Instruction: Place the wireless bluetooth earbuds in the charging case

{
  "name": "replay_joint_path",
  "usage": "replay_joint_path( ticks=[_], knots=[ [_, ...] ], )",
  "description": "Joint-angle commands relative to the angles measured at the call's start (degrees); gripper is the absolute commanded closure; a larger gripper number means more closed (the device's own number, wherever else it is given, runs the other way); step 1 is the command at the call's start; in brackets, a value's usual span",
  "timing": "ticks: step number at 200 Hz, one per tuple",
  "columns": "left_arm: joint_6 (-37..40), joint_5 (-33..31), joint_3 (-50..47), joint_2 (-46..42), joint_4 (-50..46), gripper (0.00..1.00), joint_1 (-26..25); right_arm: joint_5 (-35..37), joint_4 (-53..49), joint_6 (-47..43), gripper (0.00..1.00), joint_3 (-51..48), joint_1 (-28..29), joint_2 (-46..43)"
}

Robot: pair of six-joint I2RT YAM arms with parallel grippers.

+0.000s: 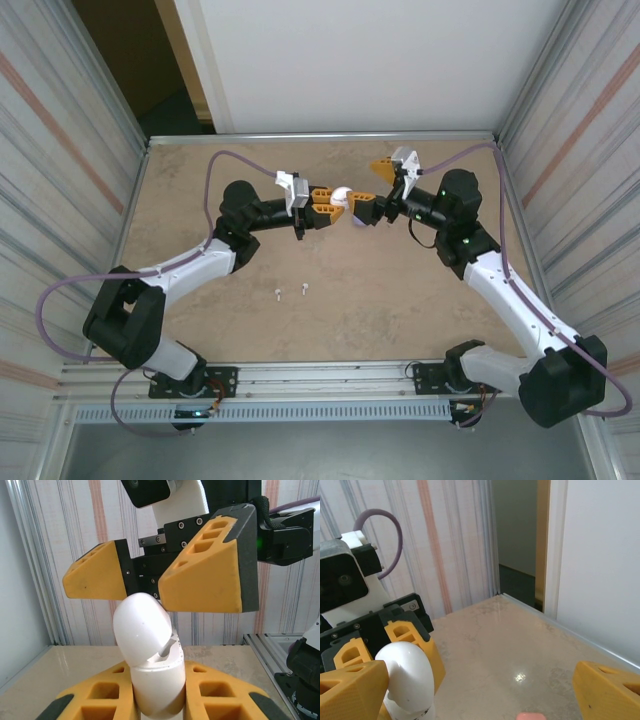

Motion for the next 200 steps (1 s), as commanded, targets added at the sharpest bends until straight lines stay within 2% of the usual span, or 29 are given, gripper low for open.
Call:
replay_joint_path(
  ticks=[1, 88, 106, 115, 172, 200],
  knots=[
    [1.67, 1.82, -0.32, -2.77, 1.89, 1.0, -0.1, 1.94, -0.47, -0.65, 0.07, 2.62, -0.43, 0.66],
    [1.68, 1.71, -0.56, -3.45, 1.84, 1.0, -0.18, 1.5, -1.86, -1.09, 0.07, 4.18, -0.56, 1.54],
    [2.22, 1.05, -0.88, -3.53, 1.55, 1.0, -0.05, -0.37, -1.5, -1.44, 0.05, 3.76, -0.52, 0.64],
    [2.38, 0.96, -0.9, -3.58, 1.31, 1.0, -0.04, -1.16, -1.54, -1.9, 0.0, 3.41, -0.56, -0.11],
    [2.5, 1.49, -0.77, -3.82, 0.85, 1.0, -0.15, -6.95, -3.04, -5.66, 0.01, 0.63, -0.84, -2.6],
    [2.23, 1.64, -0.67, -3.73, 0.88, 1.0, -0.1, -7.23, -3.18, -6.4, 0.01, -0.09, -0.47, -1.81]
  ],
)
